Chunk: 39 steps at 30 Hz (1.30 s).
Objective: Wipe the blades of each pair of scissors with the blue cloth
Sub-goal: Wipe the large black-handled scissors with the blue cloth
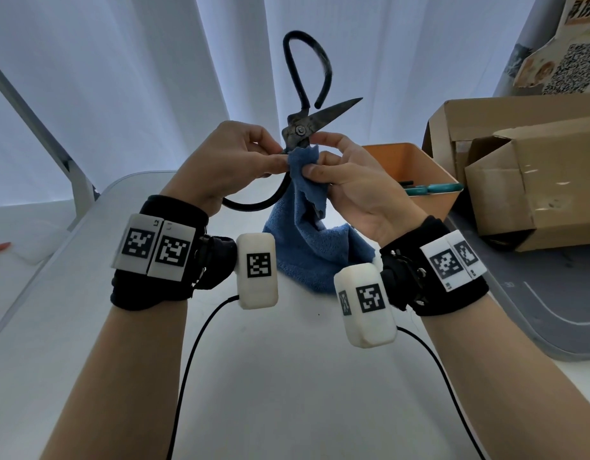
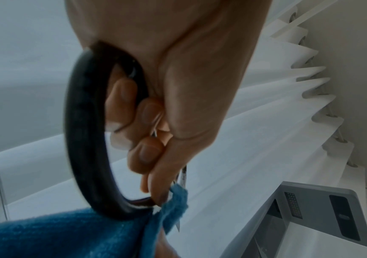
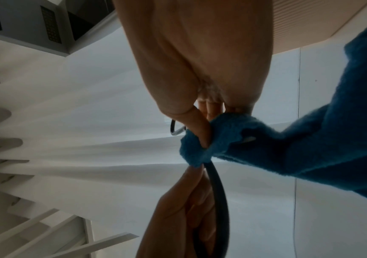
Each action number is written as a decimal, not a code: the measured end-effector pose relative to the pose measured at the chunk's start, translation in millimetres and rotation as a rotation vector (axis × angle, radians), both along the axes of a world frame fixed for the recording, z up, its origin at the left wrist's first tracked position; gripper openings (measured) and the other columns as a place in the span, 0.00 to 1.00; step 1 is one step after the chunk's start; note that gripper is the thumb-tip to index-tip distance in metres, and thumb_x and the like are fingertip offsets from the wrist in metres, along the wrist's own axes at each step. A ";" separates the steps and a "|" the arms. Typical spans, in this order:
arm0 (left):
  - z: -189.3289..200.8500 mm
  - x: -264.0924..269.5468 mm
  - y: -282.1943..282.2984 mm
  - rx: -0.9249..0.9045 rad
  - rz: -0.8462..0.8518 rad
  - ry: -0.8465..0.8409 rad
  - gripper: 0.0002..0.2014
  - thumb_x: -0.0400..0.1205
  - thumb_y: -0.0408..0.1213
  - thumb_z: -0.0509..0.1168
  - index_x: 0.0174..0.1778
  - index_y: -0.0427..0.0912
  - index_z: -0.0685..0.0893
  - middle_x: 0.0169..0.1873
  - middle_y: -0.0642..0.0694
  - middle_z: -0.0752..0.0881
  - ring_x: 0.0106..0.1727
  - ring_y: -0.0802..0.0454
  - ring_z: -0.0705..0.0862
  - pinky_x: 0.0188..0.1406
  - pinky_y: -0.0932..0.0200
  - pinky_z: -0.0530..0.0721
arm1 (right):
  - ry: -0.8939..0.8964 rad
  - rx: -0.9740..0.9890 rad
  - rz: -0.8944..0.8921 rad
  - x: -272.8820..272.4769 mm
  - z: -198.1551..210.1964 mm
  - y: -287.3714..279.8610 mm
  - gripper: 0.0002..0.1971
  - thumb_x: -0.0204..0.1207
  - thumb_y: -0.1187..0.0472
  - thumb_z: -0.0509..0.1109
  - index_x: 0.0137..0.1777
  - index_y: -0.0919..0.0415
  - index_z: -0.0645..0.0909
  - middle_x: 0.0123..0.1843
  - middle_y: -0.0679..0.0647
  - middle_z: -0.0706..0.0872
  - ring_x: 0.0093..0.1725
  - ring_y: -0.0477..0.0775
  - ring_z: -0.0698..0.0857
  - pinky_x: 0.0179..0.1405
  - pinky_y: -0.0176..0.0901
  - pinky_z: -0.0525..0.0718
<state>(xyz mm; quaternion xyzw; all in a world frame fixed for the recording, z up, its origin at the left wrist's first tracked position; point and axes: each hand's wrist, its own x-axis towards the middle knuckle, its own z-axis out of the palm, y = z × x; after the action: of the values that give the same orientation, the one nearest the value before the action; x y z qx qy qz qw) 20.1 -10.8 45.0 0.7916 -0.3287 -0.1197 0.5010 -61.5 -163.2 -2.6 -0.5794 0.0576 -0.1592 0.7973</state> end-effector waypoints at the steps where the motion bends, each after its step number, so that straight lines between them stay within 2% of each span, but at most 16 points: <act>1: 0.1 0.0 -0.3 -0.002 0.001 -0.001 0.08 0.78 0.34 0.76 0.38 0.40 0.83 0.15 0.60 0.79 0.20 0.68 0.76 0.20 0.80 0.68 | 0.000 -0.005 -0.016 0.4 -0.6 -0.4 0.18 0.80 0.80 0.65 0.66 0.64 0.73 0.46 0.64 0.79 0.51 0.59 0.82 0.59 0.49 0.85; 3: 0.1 -0.2 -1.2 -0.003 0.006 -0.010 0.08 0.78 0.35 0.76 0.38 0.41 0.83 0.15 0.60 0.79 0.20 0.68 0.76 0.20 0.80 0.68 | 0.001 -0.018 -0.063 2.1 -2.5 1.0 0.14 0.80 0.78 0.66 0.62 0.64 0.74 0.34 0.54 0.78 0.40 0.51 0.83 0.51 0.44 0.85; 5: -0.3 0.1 -1.4 -0.006 0.013 -0.013 0.08 0.78 0.35 0.76 0.38 0.41 0.83 0.16 0.60 0.80 0.20 0.68 0.76 0.20 0.80 0.68 | -0.006 -0.010 -0.092 3.3 -4.0 3.4 0.11 0.82 0.76 0.66 0.58 0.63 0.75 0.29 0.49 0.78 0.34 0.47 0.83 0.46 0.41 0.85; 10: -0.6 2.2 0.2 -0.009 0.027 0.006 0.08 0.78 0.34 0.76 0.39 0.40 0.83 0.15 0.60 0.79 0.20 0.68 0.75 0.20 0.79 0.68 | -0.033 0.007 -0.017 4.3 -3.1 3.4 0.16 0.79 0.81 0.65 0.60 0.62 0.74 0.39 0.60 0.77 0.42 0.54 0.81 0.50 0.44 0.84; 12: -0.1 1.9 0.1 -0.010 0.025 0.003 0.08 0.78 0.34 0.76 0.39 0.40 0.83 0.15 0.60 0.78 0.20 0.68 0.75 0.20 0.79 0.68 | -0.034 0.005 0.000 4.2 -2.3 1.5 0.17 0.79 0.82 0.64 0.60 0.62 0.74 0.41 0.61 0.77 0.43 0.55 0.81 0.51 0.45 0.85; 16: 0.4 1.0 0.3 -0.010 0.017 -0.011 0.07 0.79 0.34 0.75 0.38 0.41 0.83 0.16 0.60 0.79 0.20 0.67 0.75 0.20 0.79 0.68 | -0.025 0.020 -0.036 3.5 -1.5 3.5 0.12 0.80 0.78 0.67 0.55 0.63 0.75 0.29 0.51 0.79 0.34 0.48 0.83 0.42 0.39 0.86; 18: 0.7 1.6 1.6 -0.006 0.015 -0.008 0.07 0.79 0.33 0.75 0.38 0.40 0.84 0.16 0.60 0.79 0.20 0.68 0.76 0.20 0.79 0.68 | -0.018 0.022 -0.039 2.8 -1.5 4.6 0.10 0.80 0.77 0.68 0.54 0.63 0.76 0.29 0.51 0.78 0.34 0.49 0.83 0.42 0.39 0.85; 22: 2.6 5.2 7.3 0.002 0.030 0.000 0.07 0.78 0.35 0.76 0.43 0.38 0.85 0.15 0.61 0.79 0.20 0.68 0.76 0.20 0.80 0.68 | 0.021 -0.076 0.048 -3.8 4.9 -0.1 0.11 0.80 0.76 0.68 0.56 0.61 0.78 0.40 0.60 0.79 0.45 0.55 0.82 0.48 0.43 0.84; 25: 4.3 9.1 12.2 -0.002 0.068 -0.009 0.07 0.78 0.37 0.76 0.41 0.41 0.85 0.16 0.61 0.79 0.22 0.69 0.77 0.21 0.79 0.69 | 0.048 -0.139 -0.010 -8.2 8.6 -6.9 0.14 0.80 0.75 0.66 0.62 0.64 0.83 0.49 0.64 0.82 0.48 0.55 0.85 0.51 0.43 0.87; 27: 5.5 11.7 16.7 -0.007 0.093 -0.014 0.07 0.78 0.39 0.77 0.40 0.43 0.86 0.17 0.60 0.80 0.24 0.69 0.78 0.21 0.78 0.70 | 0.069 -0.174 -0.140 -8.8 7.9 -12.0 0.12 0.80 0.74 0.67 0.60 0.64 0.84 0.50 0.63 0.84 0.47 0.52 0.87 0.50 0.42 0.88; 29: 6.9 13.7 20.2 -0.008 0.107 -0.014 0.07 0.77 0.40 0.77 0.40 0.45 0.86 0.18 0.60 0.81 0.25 0.68 0.79 0.21 0.75 0.69 | 0.096 -0.178 -0.230 -9.0 5.7 -16.2 0.08 0.79 0.71 0.72 0.55 0.62 0.83 0.47 0.60 0.86 0.46 0.53 0.88 0.50 0.44 0.89; 33: 8.4 10.6 18.1 0.009 0.079 -0.005 0.07 0.77 0.40 0.77 0.42 0.43 0.86 0.17 0.60 0.80 0.23 0.68 0.78 0.21 0.76 0.69 | 0.120 -0.146 -0.282 -6.7 1.4 -18.4 0.08 0.75 0.66 0.79 0.47 0.61 0.81 0.45 0.58 0.85 0.46 0.54 0.88 0.46 0.46 0.91; 39: 7.0 0.4 7.5 0.007 -0.006 -0.002 0.08 0.78 0.35 0.76 0.46 0.36 0.86 0.15 0.61 0.78 0.20 0.69 0.77 0.21 0.80 0.70 | 0.140 -0.274 -0.324 -10.4 1.8 -16.3 0.08 0.74 0.53 0.79 0.38 0.54 0.86 0.38 0.44 0.86 0.43 0.42 0.81 0.49 0.40 0.79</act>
<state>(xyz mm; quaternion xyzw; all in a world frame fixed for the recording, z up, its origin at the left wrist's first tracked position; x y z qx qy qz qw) 20.5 -3.3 51.9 0.7925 -0.3309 -0.1215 0.4976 -71.8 -179.5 -0.8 -0.6752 0.1830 -0.2507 0.6691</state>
